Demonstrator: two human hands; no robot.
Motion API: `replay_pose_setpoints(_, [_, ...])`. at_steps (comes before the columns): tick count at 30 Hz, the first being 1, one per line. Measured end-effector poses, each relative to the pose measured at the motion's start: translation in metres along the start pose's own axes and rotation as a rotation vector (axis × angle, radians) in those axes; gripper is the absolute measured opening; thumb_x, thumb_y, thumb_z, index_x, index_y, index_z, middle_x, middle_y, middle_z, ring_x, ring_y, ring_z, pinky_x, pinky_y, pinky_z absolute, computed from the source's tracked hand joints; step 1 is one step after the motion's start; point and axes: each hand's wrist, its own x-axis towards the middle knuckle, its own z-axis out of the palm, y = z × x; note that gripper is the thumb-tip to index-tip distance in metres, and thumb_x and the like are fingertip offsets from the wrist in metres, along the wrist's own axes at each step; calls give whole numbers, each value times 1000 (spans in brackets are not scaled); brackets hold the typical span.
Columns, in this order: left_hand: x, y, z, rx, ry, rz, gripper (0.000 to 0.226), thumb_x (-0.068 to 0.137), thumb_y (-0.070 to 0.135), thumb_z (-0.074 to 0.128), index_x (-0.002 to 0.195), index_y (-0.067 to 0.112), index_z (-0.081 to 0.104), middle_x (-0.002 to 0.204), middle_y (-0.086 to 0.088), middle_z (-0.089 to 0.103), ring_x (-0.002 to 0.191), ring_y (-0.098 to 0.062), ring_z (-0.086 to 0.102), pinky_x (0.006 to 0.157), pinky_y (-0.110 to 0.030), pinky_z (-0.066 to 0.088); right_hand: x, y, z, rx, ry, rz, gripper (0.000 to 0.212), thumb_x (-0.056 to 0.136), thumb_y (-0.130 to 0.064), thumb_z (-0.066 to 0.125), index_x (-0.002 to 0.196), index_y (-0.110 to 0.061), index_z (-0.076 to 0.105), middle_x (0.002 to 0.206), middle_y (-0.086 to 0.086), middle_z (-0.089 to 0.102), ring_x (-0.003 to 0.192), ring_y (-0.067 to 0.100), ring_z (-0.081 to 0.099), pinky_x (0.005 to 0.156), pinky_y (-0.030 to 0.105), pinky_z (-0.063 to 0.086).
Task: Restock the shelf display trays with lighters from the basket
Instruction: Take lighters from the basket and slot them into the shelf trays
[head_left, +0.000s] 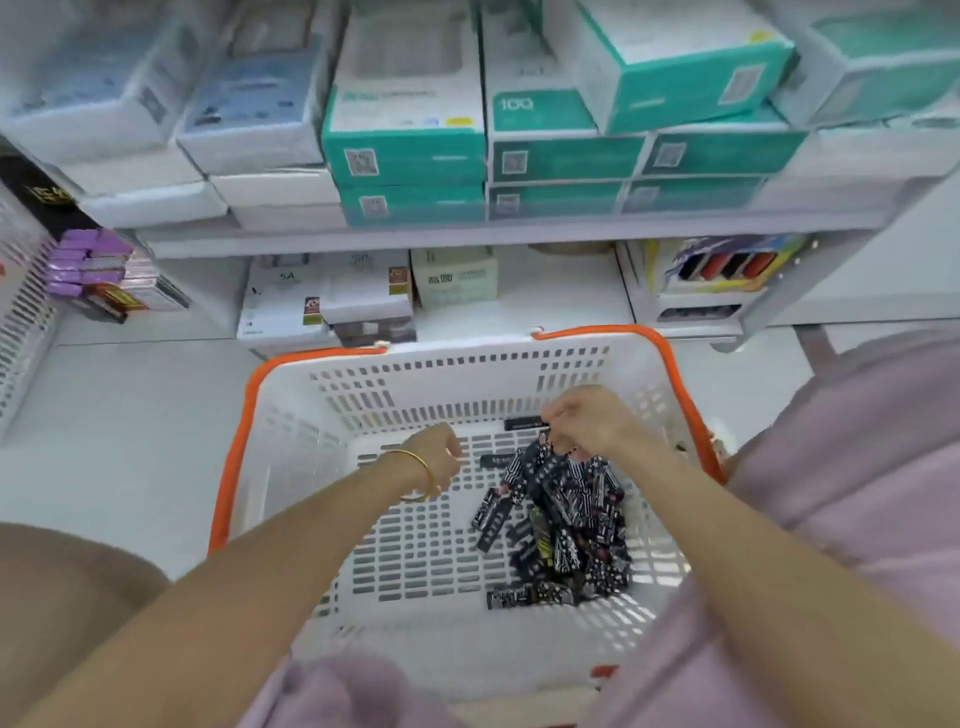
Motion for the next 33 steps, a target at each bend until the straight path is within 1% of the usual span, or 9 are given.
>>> replay_pose_setpoints(3, [28, -13, 30, 171, -63, -14, 40, 95, 13, 50, 133, 6, 41, 111, -12, 57, 90, -26, 56, 73, -31, 46, 11, 8, -1, 119, -15, 93, 18, 93, -1, 50, 105, -5, 62, 83, 7, 63, 63, 13, 60, 48, 16, 51])
replay_pose_setpoints(8, [65, -14, 80, 333, -85, -1, 76, 92, 28, 58, 147, 1, 13, 147, -18, 31, 118, -27, 51, 89, -28, 45, 19, 16, -3, 348, 27, 179, 17, 94, -2, 49, 107, -6, 59, 87, 12, 64, 64, 15, 61, 52, 19, 52])
replay_pose_setpoints(10, [76, -11, 98, 409, -55, 3, 84, 89, 36, 62, 146, 2, 10, 147, -19, 28, 119, -29, 50, 88, -29, 46, 21, 24, -5, 426, 64, 216, 17, 95, -3, 49, 107, -5, 60, 83, 12, 64, 63, 16, 61, 51, 20, 52])
replay_pose_setpoints(13, [85, -9, 121, 480, 0, 52, 70, 85, 26, 67, 137, 7, 25, 138, -19, 35, 106, -28, 55, 81, -30, 51, 23, 39, -7, 448, 85, 287, 13, 95, -5, 50, 102, -8, 60, 79, 9, 65, 62, 15, 62, 51, 19, 53])
replay_pose_setpoints(16, [90, -12, 140, 505, -14, 67, 75, 86, 14, 64, 141, 5, 16, 140, -20, 32, 118, -30, 46, 89, -32, 47, 25, 47, -8, 448, 108, 335, 12, 95, -5, 50, 100, -11, 60, 80, 11, 67, 60, 15, 63, 48, 18, 53])
replay_pose_setpoints(21, [90, -21, 151, 542, 81, 33, 55, 85, 16, 63, 125, 7, 27, 121, -13, 44, 105, -22, 46, 72, -24, 45, 31, 43, -10, 482, 120, 339, 15, 95, -5, 48, 104, -7, 59, 76, 9, 64, 59, 15, 61, 47, 18, 52])
replay_pose_setpoints(24, [87, -28, 157, 568, 109, 36, 47, 86, 5, 53, 126, 2, 30, 121, -15, 44, 106, -24, 46, 76, -25, 47, 32, 40, -8, 506, 128, 330, 15, 95, -5, 48, 104, -8, 60, 74, 8, 63, 58, 15, 60, 47, 18, 52])
replay_pose_setpoints(28, [100, -26, 141, 258, 201, 24, 34, 91, 5, 48, 123, -1, 37, 117, -17, 48, 101, -23, 50, 82, -27, 47, 32, 43, -9, 500, 142, 320, 16, 96, -5, 47, 105, -8, 60, 75, 8, 63, 60, 15, 61, 49, 19, 52])
replay_pose_setpoints(33, [125, 2, 122, -92, 231, 48, 26, 91, 11, 52, 113, -3, 46, 107, -20, 55, 94, -30, 54, 70, -31, 40, 30, 48, -8, 508, 154, 332, 15, 96, -5, 47, 103, -9, 60, 75, 9, 63, 60, 15, 62, 48, 18, 52])
